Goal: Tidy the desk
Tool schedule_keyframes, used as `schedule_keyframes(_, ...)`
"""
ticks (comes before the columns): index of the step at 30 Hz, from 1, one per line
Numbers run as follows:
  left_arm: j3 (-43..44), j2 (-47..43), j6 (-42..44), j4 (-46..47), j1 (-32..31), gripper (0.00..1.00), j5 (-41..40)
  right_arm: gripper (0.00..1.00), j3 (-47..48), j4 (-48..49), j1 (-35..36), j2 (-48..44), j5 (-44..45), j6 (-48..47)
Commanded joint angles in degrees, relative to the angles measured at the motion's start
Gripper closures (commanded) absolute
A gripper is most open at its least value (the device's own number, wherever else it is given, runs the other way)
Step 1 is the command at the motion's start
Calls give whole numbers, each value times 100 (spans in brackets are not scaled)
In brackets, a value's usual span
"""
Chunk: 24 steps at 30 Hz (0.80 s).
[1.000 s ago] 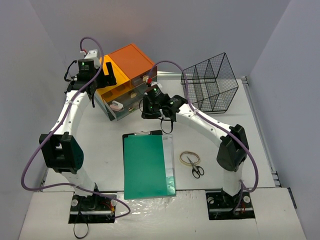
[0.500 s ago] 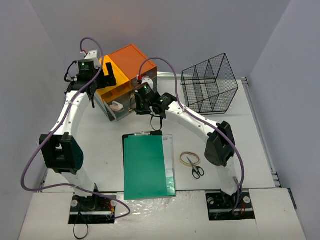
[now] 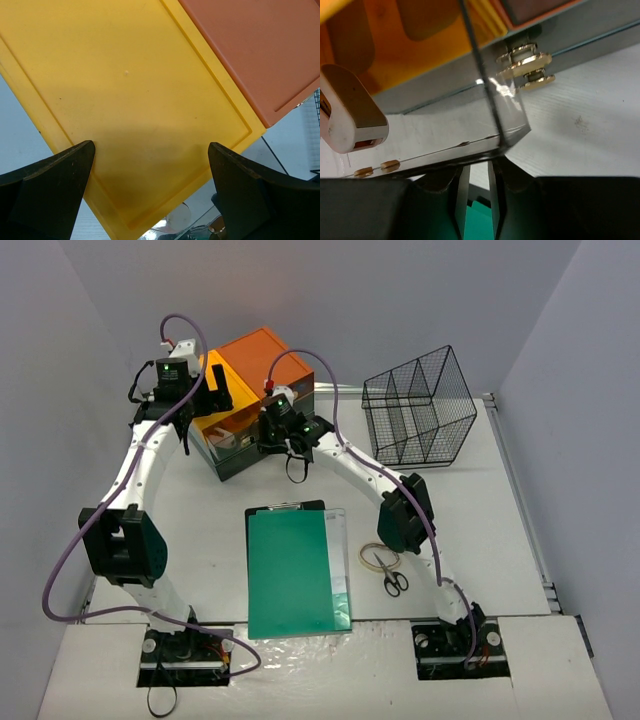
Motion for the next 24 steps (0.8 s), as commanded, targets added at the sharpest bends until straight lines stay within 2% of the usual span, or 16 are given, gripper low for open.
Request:
schedule_keyframes(1, -9, 111, -44, -1078, 131, 3, -241, 81, 385, 723, -310, -69, -272, 242)
schedule_keyframes(6, -27, 77, -22, -1120, 131, 3, -254, 79, 479, 1239, -554, 117, -668, 628)
schedule_keyframes(14, -65, 3, 0, -1182, 131, 3, -281, 78, 1246, 1598, -669, 738, -1266, 1264)
schedule_keyframes(21, -119, -39, 35, -1212, 131, 3, -329, 77, 1145, 1856, -629, 751, -1527, 1465)
schedule_keyframes(24, -115, -52, 26, -1220, 140, 3, -342, 77, 777, 1856, -643, 404, -1379, 1393)
